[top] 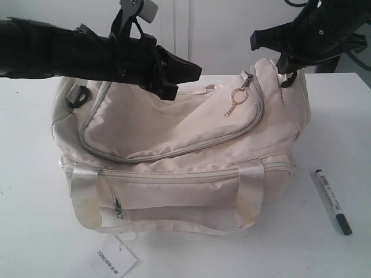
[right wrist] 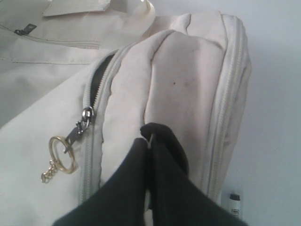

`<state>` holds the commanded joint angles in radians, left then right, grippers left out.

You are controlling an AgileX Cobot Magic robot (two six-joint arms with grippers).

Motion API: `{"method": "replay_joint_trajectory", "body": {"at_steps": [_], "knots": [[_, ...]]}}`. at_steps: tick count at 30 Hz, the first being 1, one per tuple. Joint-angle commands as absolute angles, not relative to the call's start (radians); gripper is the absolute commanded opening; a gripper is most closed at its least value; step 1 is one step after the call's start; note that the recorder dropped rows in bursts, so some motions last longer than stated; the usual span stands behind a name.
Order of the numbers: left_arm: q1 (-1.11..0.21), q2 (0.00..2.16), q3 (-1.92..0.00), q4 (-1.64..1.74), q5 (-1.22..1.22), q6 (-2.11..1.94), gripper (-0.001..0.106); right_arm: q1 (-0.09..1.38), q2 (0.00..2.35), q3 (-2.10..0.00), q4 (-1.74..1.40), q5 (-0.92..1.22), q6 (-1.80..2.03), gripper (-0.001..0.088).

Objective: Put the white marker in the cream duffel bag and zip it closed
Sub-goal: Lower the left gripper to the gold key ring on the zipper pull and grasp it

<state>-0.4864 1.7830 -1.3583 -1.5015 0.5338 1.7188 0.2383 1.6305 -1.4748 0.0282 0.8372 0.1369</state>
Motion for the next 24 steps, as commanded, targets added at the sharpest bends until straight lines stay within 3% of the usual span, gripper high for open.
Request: {"method": "replay_joint_trajectory", "body": {"at_steps": [6, 24], "knots": [[-0.543, 1.816, -1.384, -1.504, 0.431, 1.913, 0.0, 0.238, 1.631, -1.475, 0.028, 0.837, 0.137, 0.0], [-0.572, 1.92, -1.495, -1.592, 0.439, 1.744, 0.0, 0.238, 1.631, -1.475, 0.028, 0.835, 0.137, 0.0]]}}
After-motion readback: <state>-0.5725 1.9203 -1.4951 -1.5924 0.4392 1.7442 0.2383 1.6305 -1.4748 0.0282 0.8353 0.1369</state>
